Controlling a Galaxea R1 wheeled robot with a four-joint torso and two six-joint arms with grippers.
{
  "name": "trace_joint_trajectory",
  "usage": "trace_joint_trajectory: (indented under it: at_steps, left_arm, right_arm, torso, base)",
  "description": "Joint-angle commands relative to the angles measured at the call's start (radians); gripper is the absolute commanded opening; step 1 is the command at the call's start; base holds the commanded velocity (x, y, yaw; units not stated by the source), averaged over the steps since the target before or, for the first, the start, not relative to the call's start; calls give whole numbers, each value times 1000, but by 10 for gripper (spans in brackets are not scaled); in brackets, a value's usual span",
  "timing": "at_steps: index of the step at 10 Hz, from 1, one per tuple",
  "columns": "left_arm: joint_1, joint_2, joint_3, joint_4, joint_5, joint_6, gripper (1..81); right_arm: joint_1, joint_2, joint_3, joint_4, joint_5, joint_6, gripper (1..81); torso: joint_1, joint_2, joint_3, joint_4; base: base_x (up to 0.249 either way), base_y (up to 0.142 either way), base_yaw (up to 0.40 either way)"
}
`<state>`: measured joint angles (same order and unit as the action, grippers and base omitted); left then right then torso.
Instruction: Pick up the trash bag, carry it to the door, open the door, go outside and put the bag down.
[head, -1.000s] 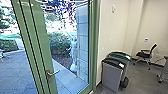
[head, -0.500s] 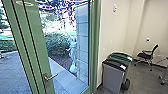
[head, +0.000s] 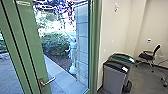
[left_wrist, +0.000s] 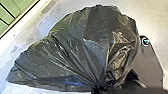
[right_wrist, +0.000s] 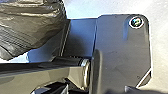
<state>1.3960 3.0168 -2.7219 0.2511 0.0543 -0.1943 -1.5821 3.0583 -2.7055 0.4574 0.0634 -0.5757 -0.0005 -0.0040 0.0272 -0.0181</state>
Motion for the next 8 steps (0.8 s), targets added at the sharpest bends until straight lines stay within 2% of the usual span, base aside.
trace_joint_trajectory:
  at_steps: [1,8]
  left_arm:
    - [-71,-4,1,10,41,4,10]
    - [-71,-4,1,10,41,6,10]
  right_arm:
    - [43,6,3,-13,-62,-7,811]
    - [43,6,1,-13,-62,-7,811]
  torso:
    - [1,0,0,0]
    - [1,0,0,0]
  base:
    - [135,0,0]
    - [127,0,0]
